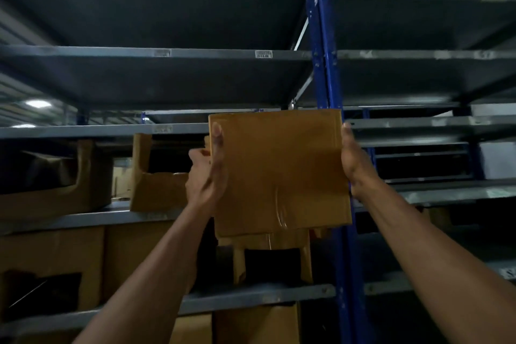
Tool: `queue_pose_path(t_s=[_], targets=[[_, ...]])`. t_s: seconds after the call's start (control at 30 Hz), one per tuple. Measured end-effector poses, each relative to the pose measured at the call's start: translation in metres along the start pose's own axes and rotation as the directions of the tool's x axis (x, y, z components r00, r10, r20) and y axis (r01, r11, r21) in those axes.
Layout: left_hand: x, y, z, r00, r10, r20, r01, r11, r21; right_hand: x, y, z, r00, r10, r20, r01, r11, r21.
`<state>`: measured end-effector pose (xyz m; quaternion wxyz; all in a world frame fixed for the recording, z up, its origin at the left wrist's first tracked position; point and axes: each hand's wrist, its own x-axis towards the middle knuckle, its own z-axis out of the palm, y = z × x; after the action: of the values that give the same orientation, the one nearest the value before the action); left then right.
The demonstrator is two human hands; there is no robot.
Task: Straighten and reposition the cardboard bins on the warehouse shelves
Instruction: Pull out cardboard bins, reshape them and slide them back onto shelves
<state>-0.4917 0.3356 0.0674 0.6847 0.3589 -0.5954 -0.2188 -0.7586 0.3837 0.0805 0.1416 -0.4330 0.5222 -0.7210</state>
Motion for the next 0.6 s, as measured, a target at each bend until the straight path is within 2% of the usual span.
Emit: queue_pose_path(t_s=[0.1,0.17,0.23,0.3,0.33,0.47,0.6], targets=[[-0.019,0.027,-0.029,0.998,-0.067,0.019,0.067,0.998,-0.016,-0.03,-0.023,-0.019,1.0,0.029,-0.002,-0.029,0.999,0.013],[-0.028,0.037,-0.046,0.992,-0.09,0.087,0.095,0.994,-0.053,-0.05,-0.033,-0.031,0.997,0.068,0.036,-0.07,0.995,0.065],[-0.037,0.037,-0.061,0.988,-0.094,0.124,0.105,0.991,-0.087,-0.08,-0.042,-0.039,0.989,0.085,0.119,-0.096,0.991,0.093],[-0.049,0.039,-0.075,0.975,-0.183,0.128,0.2,0.971,-0.132,-0.121,-0.055,-0.044,0.975,0.111,0.191,-0.136,0.983,0.121],[-0.059,0.043,-0.083,0.969,-0.214,0.126,0.233,0.959,-0.165,-0.134,-0.057,-0.046,0.974,0.127,0.186,-0.15,0.982,0.117],[-0.111,0.07,-0.123,0.971,-0.182,0.155,0.21,0.959,-0.191,-0.159,-0.052,-0.053,0.98,0.101,0.173,-0.124,0.983,0.133],[-0.145,0.074,-0.171,0.947,-0.188,0.261,0.246,0.946,-0.212,-0.231,-0.072,-0.048,0.986,0.081,0.146,-0.106,0.98,0.171]])
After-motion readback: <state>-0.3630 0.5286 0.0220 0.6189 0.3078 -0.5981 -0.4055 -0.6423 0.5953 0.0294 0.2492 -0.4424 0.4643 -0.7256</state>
